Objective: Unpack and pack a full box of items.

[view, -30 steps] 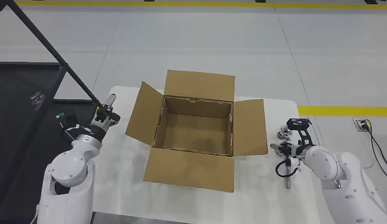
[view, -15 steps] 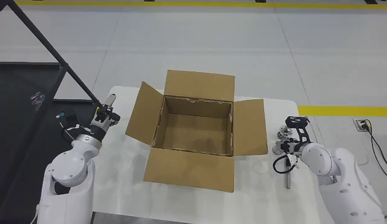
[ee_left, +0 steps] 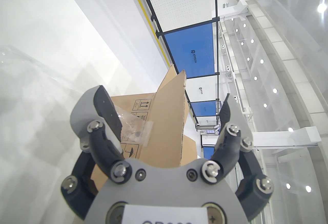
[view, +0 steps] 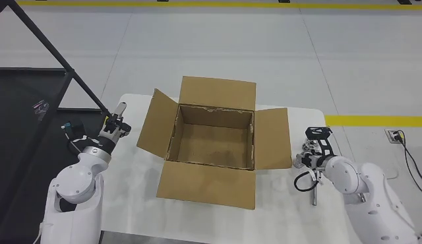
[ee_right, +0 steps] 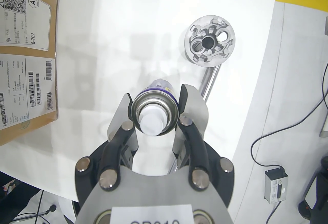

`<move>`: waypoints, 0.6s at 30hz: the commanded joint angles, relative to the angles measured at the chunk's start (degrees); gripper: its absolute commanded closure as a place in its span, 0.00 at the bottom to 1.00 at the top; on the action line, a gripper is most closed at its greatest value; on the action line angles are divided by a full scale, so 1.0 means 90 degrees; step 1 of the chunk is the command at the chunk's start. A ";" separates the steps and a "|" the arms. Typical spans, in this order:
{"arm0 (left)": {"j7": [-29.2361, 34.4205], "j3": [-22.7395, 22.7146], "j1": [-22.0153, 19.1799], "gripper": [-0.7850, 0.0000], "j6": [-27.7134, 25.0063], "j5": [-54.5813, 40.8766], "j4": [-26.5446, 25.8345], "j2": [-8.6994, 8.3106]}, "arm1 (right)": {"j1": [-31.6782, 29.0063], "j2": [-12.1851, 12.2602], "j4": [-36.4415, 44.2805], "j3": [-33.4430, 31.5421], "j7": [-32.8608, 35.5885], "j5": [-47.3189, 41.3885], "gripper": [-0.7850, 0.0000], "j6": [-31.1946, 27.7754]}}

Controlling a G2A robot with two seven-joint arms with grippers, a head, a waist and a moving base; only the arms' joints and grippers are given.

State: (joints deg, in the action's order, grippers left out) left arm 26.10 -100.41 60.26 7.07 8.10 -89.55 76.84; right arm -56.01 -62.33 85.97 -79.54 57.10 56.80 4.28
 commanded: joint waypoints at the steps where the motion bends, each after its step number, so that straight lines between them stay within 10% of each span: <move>1: 0.0000 0.0000 0.0000 0.00 0.0000 0.0000 0.0000 0.0000 | 0.0003 -0.0014 0.0013 0.0097 -0.0008 0.0032 0.94 0.0033; 11: 0.0000 0.0000 0.0000 0.00 0.0000 0.0000 0.0000 0.0000 | 0.0014 -0.0008 0.0098 0.0071 0.0113 0.0049 0.03 0.0014; 18: 0.0000 0.0000 0.0000 0.00 0.0000 0.0000 0.0000 0.0000 | -0.0388 0.0115 0.0464 -0.0688 0.0154 -0.0114 0.00 -0.0145</move>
State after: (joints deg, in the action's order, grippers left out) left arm 26.10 -100.41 60.26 7.07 8.10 -89.55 76.84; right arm -59.03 -61.46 89.82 -84.66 58.39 55.71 2.98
